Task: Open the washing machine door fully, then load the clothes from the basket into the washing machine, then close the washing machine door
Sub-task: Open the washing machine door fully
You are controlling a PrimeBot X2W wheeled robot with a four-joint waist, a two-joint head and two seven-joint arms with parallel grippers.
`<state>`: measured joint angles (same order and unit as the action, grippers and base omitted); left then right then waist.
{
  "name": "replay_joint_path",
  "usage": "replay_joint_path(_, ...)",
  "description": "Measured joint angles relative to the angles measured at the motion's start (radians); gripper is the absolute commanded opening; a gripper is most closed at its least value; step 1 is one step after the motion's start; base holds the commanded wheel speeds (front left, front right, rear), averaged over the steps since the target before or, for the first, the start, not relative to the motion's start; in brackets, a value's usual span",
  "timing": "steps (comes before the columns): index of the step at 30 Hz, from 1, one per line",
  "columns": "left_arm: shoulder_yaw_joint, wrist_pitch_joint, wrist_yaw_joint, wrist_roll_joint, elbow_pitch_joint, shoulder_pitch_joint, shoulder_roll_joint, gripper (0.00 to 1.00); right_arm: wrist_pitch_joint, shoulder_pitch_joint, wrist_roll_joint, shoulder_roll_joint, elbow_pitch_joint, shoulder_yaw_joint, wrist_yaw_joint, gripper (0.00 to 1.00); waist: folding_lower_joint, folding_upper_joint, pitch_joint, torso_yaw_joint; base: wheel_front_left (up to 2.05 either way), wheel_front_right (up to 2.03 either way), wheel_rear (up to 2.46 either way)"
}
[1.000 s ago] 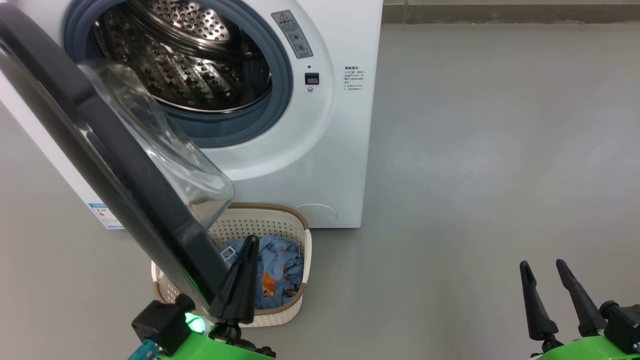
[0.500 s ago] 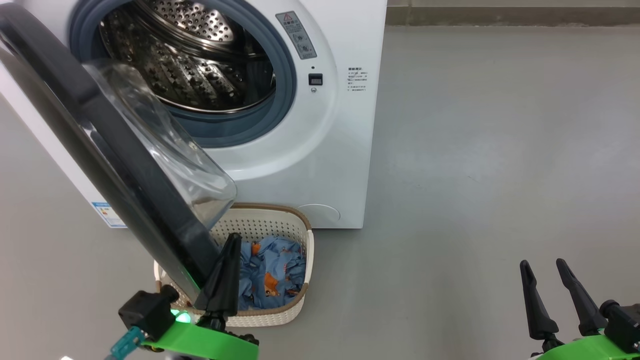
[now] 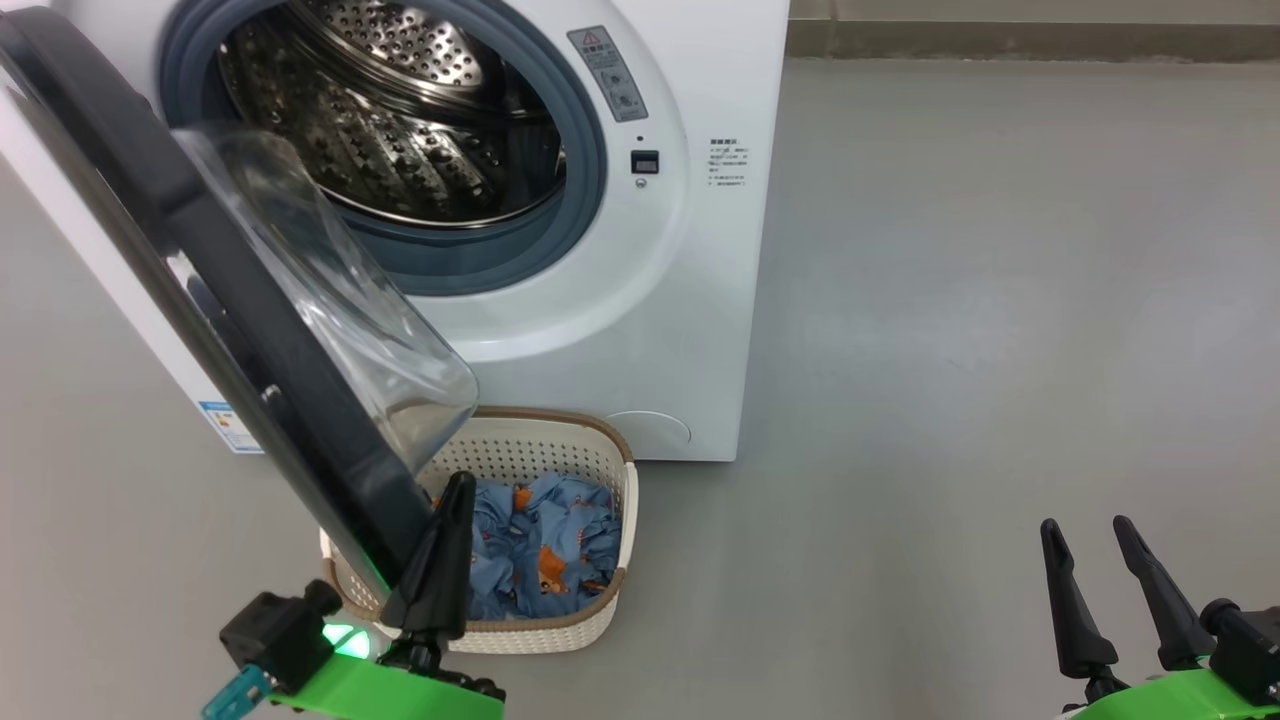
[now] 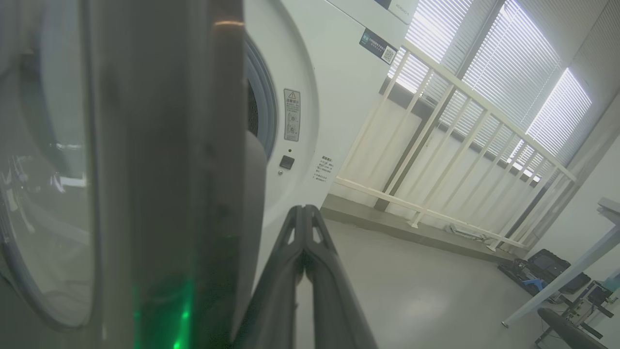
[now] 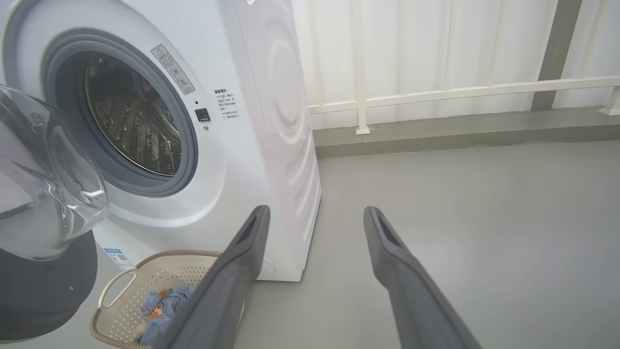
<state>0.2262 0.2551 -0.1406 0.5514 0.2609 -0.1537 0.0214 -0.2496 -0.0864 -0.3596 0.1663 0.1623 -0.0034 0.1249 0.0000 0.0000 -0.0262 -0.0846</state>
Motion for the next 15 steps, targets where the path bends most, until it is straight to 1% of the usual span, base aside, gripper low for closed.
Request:
replay_joint_path(3,-0.012,0.0,0.0,-0.002,-0.004,0.015,-0.002,0.0,0.0,0.0,0.0,0.001,-0.003,0.0,0.0,1.0,0.0,0.0,0.003,-0.008,0.0,0.0,0.0)
replay_joint_path(7,-0.026,0.0,0.0,-0.032,-0.006,0.032,-0.002,0.0,0.0,0.0,0.0,0.001,-0.007,0.001,0.0,1.0,0.0,0.0,0.006,-0.024,0.0,0.0,0.0)
replay_joint_path(15,-0.044,0.0,0.0,-0.063,-0.021,0.064,0.0,0.0,0.0,0.0,0.0,0.001,-0.007,0.001,0.0,1.0,0.0001,0.0,0.006,-0.069,0.0,0.0,0.0)
